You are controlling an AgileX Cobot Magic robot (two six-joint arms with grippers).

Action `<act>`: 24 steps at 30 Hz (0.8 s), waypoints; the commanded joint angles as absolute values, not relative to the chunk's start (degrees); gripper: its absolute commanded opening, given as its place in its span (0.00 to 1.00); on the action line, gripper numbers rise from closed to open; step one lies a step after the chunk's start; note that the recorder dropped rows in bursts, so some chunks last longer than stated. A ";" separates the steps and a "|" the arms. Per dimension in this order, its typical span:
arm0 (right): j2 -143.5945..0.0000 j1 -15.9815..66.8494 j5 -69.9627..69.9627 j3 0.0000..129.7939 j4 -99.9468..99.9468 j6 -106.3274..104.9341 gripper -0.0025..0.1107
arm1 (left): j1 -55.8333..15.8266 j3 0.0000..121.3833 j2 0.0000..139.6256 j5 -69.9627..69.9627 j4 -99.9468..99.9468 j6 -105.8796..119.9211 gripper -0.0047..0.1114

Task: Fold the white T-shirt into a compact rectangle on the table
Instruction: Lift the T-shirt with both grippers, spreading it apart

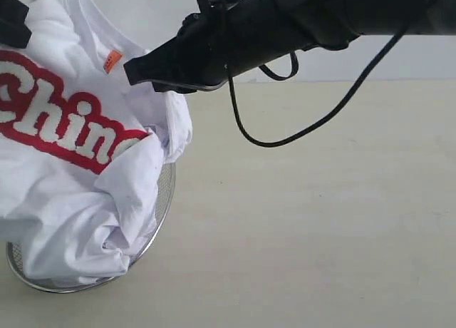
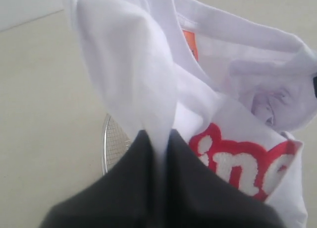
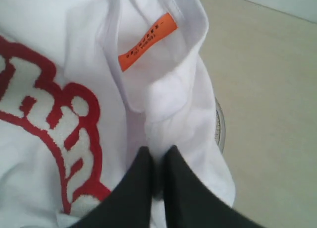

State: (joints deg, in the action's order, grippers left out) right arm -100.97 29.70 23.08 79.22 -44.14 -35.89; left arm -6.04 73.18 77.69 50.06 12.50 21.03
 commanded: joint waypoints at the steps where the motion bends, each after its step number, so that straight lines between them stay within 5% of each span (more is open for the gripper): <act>1: -97.22 29.72 21.30 78.64 -43.10 -36.17 0.02 | -5.87 74.99 75.57 50.06 17.93 26.98 0.08; 24: -86.26 29.61 25.18 77.96 -19.34 -18.42 0.02 | -5.99 76.38 72.39 52.69 37.01 41.56 0.08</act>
State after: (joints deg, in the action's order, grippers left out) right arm -88.22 29.70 25.21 78.74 -23.80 -22.00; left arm -6.04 75.90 72.58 52.64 35.54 40.93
